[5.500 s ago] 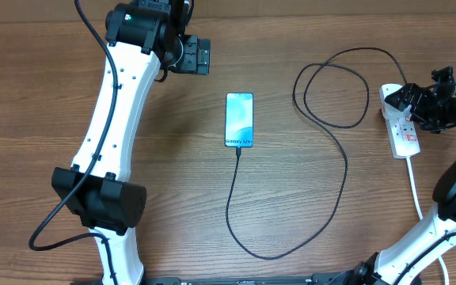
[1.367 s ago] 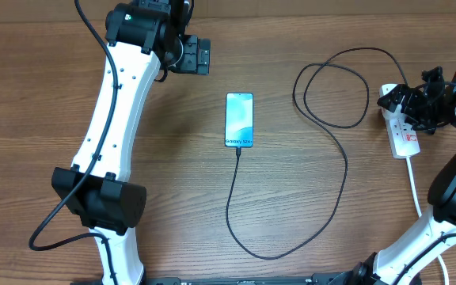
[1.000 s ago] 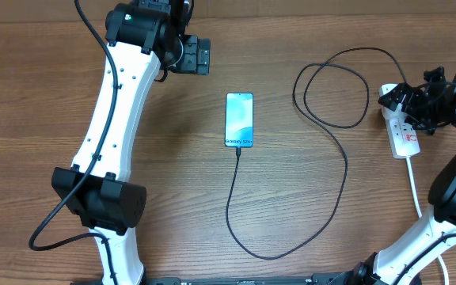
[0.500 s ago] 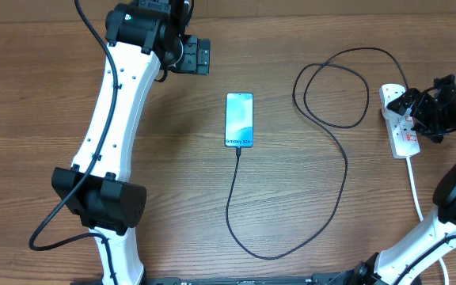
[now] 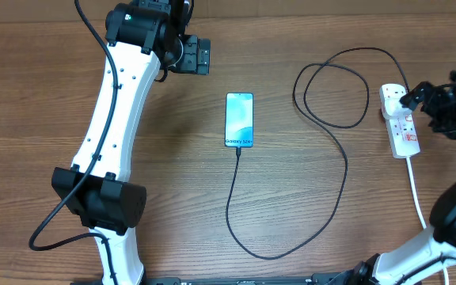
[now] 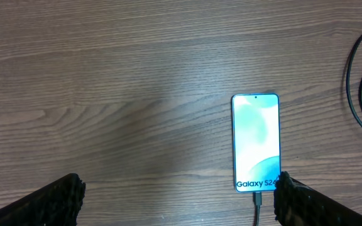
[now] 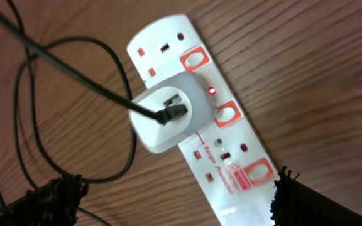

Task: Plug charger to phone and switch on socket
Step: 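Lift the right gripper off the power strip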

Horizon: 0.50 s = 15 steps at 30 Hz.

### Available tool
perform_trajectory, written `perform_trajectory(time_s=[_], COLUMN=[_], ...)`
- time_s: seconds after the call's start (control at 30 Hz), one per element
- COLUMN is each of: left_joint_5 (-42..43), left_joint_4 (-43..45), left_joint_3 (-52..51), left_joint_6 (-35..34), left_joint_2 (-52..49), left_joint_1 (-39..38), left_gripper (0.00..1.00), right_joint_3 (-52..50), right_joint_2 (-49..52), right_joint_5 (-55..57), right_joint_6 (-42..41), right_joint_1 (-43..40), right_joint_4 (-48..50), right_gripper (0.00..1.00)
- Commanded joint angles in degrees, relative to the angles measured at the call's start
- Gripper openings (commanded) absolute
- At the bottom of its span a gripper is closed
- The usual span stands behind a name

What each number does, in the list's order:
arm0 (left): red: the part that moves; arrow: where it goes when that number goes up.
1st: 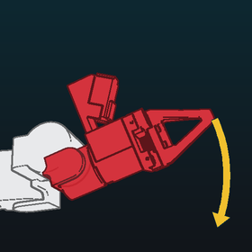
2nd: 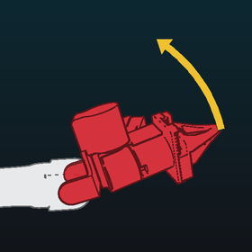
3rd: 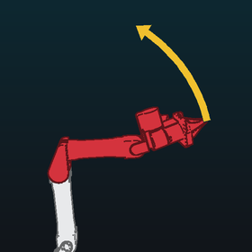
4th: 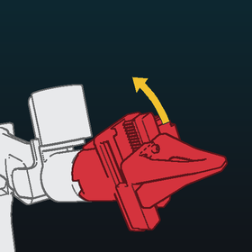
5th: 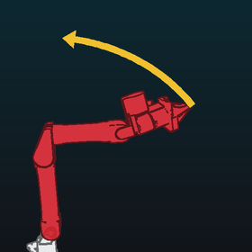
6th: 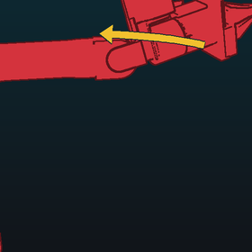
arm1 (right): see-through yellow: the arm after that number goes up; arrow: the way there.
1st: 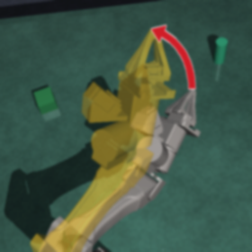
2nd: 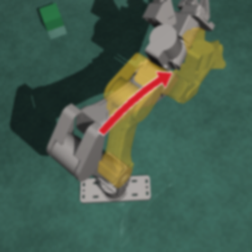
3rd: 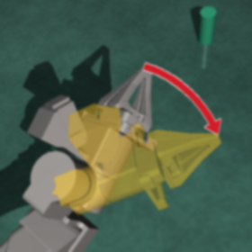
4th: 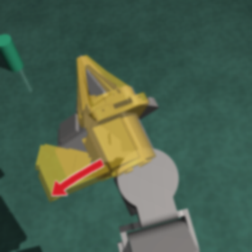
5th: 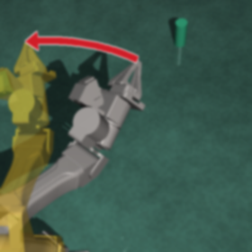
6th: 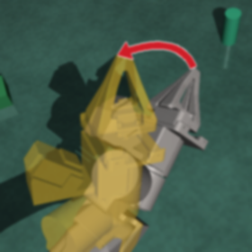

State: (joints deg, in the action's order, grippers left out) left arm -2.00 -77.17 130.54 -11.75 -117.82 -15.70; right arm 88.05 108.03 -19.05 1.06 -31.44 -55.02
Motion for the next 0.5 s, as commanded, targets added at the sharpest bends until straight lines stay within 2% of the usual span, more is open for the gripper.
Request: perform_trajectory(time_s=[0.0, 0.17, 0.47], left_joint_5=[-0.5, -0.5, -0.5], left_joint_4=[0.0, 0.0, 0.0], left_joint_3=[0.0, 0.0, 0.0], left_joint_6=[1.1, 1.1, 1.0], left_joint_2=[-0.2, -0.2, -0.2], left_joint_1=[-0.1, -0.1, -0.1], left_gripper=[1.0, 1.0, 1.0], right_joint_3=[1.1, 1.1, 1.1], right_joint_2=[-5.0, -10.2, -19.6], right_joint_5=[2.9, 6.5, 6.5], right_joint_6=[-1.4, -3.3, -4.5], right_joint_1=[0.2, 0.2, 0.2], right_joint_4=[-1.1, -3.7, -5.6], right_gripper=[1.0, 1.0, 1.0])
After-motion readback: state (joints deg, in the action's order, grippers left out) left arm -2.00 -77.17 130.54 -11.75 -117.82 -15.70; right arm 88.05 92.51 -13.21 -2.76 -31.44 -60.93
